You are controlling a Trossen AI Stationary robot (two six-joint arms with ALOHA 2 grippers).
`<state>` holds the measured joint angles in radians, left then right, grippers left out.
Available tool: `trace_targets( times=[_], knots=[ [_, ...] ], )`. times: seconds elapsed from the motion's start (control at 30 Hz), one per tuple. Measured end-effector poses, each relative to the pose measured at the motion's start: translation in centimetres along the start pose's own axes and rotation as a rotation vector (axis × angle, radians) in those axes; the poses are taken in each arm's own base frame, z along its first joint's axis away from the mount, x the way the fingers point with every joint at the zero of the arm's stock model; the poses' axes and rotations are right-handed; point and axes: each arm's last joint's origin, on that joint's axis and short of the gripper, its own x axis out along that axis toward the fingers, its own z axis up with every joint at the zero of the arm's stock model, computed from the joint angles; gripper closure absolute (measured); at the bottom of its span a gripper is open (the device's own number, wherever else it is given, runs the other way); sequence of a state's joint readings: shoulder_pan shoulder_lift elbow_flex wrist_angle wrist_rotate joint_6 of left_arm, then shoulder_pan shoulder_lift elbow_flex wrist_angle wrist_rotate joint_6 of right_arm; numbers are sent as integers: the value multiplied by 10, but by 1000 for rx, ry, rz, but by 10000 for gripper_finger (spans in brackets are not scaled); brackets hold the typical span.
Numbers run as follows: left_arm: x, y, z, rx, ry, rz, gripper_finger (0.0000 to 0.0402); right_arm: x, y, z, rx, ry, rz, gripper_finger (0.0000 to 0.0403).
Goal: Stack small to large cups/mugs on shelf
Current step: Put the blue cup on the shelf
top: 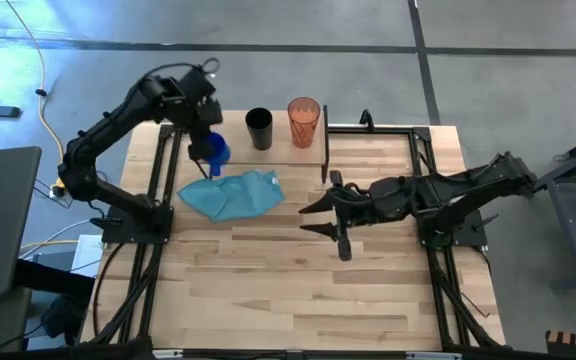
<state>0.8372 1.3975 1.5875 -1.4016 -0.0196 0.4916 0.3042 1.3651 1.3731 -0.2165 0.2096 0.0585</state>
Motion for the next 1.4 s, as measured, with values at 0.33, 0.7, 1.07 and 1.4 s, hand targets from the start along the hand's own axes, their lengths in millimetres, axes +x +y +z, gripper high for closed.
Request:
trace_targets(
  times=[0.33,0.7,1.07,1.4],
  knots=[
    [14,26,1,-24,-12,19,401,-3,-15,-5,9,84,0,258],
    [21,32,8,-34,-34,54,401,-39,-20,8,-32,49,9,258],
    [16,39,16,40,-40,131,401,-69,-24,16,-35,29,9,258],
    [15,57,44,68,16,75,401,-76,-26,14,-10,49,5,258]
  ],
)
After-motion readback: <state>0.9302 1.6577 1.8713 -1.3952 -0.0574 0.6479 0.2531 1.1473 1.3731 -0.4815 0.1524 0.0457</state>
